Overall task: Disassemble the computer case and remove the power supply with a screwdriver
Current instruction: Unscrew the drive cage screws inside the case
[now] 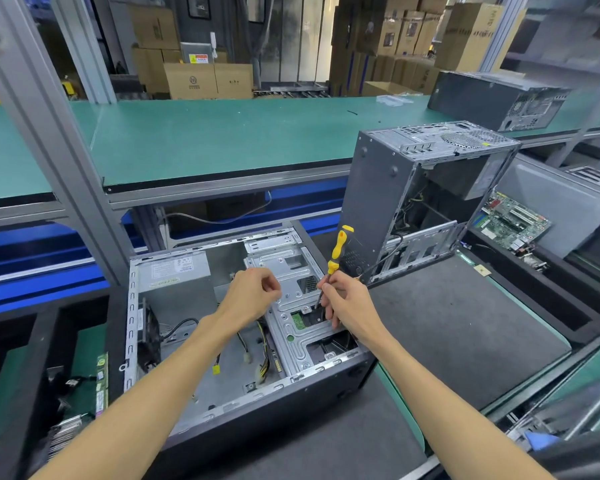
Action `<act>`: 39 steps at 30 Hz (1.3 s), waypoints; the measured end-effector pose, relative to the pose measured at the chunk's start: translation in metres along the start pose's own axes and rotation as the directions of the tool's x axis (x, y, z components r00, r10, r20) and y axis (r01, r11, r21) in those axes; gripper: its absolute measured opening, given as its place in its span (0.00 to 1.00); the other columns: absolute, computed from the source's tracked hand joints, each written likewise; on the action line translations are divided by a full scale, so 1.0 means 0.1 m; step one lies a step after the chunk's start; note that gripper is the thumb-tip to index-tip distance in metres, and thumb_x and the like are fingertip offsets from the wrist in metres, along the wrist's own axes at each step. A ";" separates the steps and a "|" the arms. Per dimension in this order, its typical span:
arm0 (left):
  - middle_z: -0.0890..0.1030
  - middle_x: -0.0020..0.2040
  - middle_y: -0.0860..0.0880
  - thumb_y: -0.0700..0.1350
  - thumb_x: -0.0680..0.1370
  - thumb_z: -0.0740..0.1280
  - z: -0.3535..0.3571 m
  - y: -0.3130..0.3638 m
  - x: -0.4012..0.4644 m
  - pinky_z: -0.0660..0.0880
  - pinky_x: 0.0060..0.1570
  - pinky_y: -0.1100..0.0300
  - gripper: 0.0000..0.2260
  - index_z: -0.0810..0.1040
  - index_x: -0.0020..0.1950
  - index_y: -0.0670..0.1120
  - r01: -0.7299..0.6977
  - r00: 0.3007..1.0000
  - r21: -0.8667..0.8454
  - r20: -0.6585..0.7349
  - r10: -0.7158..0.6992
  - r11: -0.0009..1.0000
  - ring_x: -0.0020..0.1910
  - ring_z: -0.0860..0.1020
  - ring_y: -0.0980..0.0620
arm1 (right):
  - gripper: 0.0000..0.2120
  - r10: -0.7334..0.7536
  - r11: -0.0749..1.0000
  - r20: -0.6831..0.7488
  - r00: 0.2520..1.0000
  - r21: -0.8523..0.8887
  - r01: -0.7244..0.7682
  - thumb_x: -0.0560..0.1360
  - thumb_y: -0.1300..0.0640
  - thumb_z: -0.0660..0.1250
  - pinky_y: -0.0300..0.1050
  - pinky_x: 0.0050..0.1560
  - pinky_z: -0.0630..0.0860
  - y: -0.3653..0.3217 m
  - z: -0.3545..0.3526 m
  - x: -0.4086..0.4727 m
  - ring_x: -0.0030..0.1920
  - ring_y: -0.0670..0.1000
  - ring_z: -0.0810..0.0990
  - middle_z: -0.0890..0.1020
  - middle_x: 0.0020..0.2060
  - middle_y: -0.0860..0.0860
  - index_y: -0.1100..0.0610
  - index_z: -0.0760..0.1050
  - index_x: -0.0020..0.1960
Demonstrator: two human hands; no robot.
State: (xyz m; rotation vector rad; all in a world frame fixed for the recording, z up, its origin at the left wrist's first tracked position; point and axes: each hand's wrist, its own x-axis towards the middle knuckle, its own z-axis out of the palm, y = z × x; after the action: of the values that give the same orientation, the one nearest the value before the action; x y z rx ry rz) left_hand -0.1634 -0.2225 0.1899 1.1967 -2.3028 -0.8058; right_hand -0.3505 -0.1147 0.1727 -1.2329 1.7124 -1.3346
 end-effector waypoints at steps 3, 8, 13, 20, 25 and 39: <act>0.82 0.39 0.54 0.40 0.74 0.73 0.02 0.01 0.04 0.72 0.36 0.72 0.03 0.84 0.43 0.47 0.004 0.998 0.041 0.063 -0.006 0.999 0.39 0.79 0.60 | 0.06 0.002 1.000 -0.008 1.000 -0.006 -0.003 0.82 0.60 0.63 0.42 0.21 0.73 -0.01 0.00 0.00 0.26 0.49 0.75 0.79 0.31 0.50 0.57 0.77 0.48; 0.82 0.37 0.55 0.36 0.75 0.68 0.04 0.00 0.10 0.69 0.30 0.76 0.08 0.83 0.44 0.47 0.000 0.993 0.091 0.117 -0.011 0.996 0.37 0.80 0.58 | 0.06 0.002 1.000 -0.010 1.000 -0.005 -0.002 0.82 0.60 0.63 0.42 0.21 0.73 -0.02 0.00 -0.01 0.26 0.50 0.75 0.79 0.32 0.51 0.57 0.77 0.48; 0.81 0.38 0.54 0.34 0.74 0.66 0.08 -0.02 0.16 0.67 0.29 0.75 0.09 0.83 0.43 0.46 -0.004 0.996 0.147 0.090 -0.009 0.989 0.35 0.79 0.56 | 0.06 0.000 1.000 -0.011 1.000 -0.009 0.000 0.82 0.59 0.63 0.42 0.22 0.74 -0.01 0.00 0.00 0.27 0.50 0.76 0.80 0.32 0.51 0.56 0.78 0.48; 0.82 0.41 0.52 0.35 0.74 0.66 0.13 0.02 0.21 0.75 0.43 0.60 0.08 0.83 0.43 0.46 -0.090 0.991 0.227 0.113 0.066 0.970 0.42 0.79 0.52 | 0.06 -0.001 1.000 -0.018 1.000 -0.003 0.001 0.82 0.59 0.63 0.42 0.21 0.74 0.00 0.00 0.00 0.26 0.50 0.76 0.80 0.32 0.51 0.55 0.78 0.49; 0.83 0.44 0.52 0.36 0.74 0.67 0.15 0.02 0.24 0.72 0.42 0.64 0.09 0.84 0.45 0.47 -0.089 0.991 0.214 0.119 0.064 0.973 0.42 0.80 0.54 | 0.06 0.000 1.000 -0.020 1.000 0.001 0.000 0.82 0.60 0.63 0.42 0.21 0.73 -0.01 -0.01 0.00 0.27 0.50 0.76 0.80 0.33 0.52 0.56 0.78 0.49; 0.82 0.48 0.50 0.34 0.76 0.61 0.12 -0.01 0.04 0.78 0.50 0.56 0.13 0.83 0.52 0.45 -0.127 0.992 0.135 0.035 0.123 0.983 0.44 0.78 0.53 | 0.08 -0.188 0.969 -0.194 0.963 -0.199 0.149 0.81 0.59 0.64 0.40 0.34 0.78 0.08 -0.02 0.02 0.36 0.50 0.79 0.82 0.36 0.48 0.48 0.79 0.48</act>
State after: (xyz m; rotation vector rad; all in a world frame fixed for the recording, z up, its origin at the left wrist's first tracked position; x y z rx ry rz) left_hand -0.1722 -0.2229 0.1809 1.0897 -2.4613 -0.6307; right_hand -0.3557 -0.1156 0.1660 -1.4099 1.9504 -1.4802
